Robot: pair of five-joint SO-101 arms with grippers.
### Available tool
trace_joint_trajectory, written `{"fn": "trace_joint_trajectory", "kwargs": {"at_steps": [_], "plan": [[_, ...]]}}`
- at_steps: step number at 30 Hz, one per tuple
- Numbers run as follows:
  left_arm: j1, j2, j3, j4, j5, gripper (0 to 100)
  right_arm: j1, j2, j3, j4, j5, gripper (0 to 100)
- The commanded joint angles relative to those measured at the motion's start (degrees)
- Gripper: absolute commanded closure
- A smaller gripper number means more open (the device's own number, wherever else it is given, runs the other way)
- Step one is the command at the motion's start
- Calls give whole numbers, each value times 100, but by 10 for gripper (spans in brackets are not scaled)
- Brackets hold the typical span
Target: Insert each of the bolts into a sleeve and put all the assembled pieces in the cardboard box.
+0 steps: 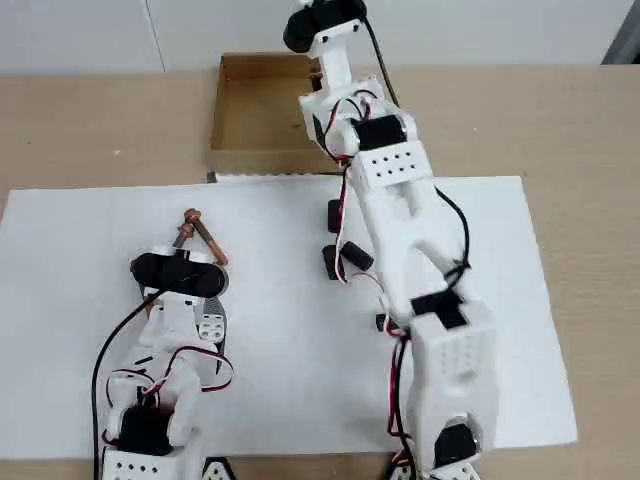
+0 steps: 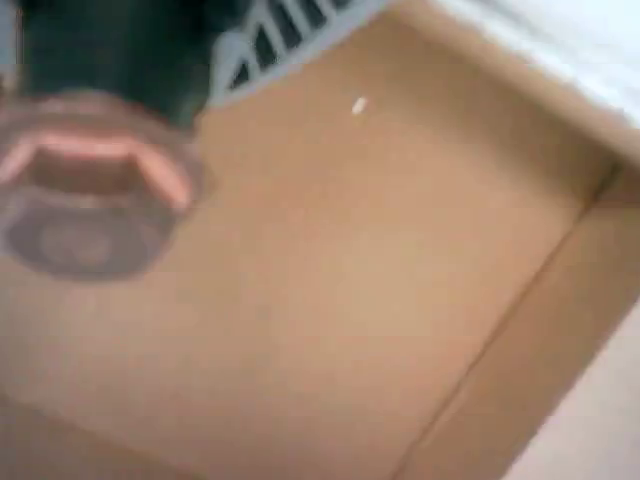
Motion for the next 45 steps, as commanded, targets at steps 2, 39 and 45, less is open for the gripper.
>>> {"fn": "trace_joint_trajectory", "kwargs": {"at_steps": [2,39,45], "plan": [[9,-44,-40,-62,-26,994,75,637,-1275,-180,70,989],[9,-44,-40,-62,-26,994,92,145,-2576,5200,-466,869],[9,-44,-40,-62,-26,994,22,-101,-2356,5314,-976,869]]}}
